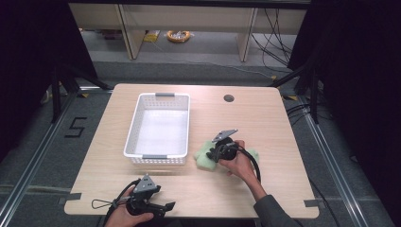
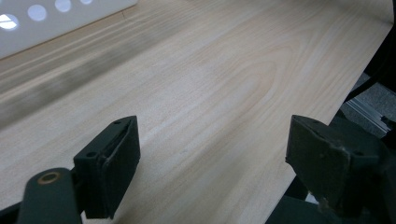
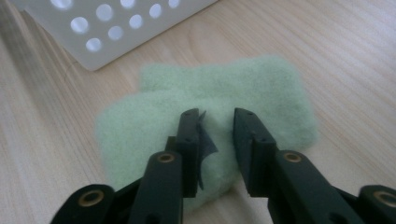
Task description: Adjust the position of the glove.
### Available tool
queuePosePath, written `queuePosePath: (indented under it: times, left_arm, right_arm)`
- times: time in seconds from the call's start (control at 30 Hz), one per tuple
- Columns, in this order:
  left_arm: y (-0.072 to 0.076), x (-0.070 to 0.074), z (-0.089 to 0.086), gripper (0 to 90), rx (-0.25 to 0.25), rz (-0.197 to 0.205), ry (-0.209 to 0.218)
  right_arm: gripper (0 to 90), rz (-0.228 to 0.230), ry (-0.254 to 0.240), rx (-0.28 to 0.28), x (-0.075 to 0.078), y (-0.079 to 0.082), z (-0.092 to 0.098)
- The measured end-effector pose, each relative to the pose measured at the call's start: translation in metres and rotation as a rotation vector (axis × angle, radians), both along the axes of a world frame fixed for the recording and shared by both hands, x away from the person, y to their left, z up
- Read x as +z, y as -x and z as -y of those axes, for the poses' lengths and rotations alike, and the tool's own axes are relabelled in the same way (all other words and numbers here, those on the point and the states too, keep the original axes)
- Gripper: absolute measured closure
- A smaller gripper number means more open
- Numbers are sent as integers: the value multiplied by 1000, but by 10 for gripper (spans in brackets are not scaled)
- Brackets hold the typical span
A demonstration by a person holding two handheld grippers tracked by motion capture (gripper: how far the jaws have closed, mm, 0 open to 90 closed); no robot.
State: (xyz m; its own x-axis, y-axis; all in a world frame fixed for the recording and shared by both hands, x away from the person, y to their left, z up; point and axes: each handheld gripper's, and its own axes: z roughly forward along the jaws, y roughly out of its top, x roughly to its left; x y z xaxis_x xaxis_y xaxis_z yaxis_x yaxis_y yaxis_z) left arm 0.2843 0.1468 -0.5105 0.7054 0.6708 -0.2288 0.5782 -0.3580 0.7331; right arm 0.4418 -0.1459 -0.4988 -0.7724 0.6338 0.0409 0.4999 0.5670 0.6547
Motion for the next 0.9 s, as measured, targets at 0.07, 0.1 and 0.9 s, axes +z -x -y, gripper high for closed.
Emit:
queuePosePath:
  times: [0.07, 0.1, 0.9]
  left_arm:
    - [0, 0, -1, 172, 1, -6, -17]
    - [0, 0, -1, 172, -7, 1, -11]
    - [0, 2, 17, 223, -27, 48, 12]
  right_arm:
    - [789, -14, 14, -43, 0, 3, -1]
    - [805, -16, 9, -51, -1, 3, -1]
    - [879, 2, -231, -109, 35, 64, 17]
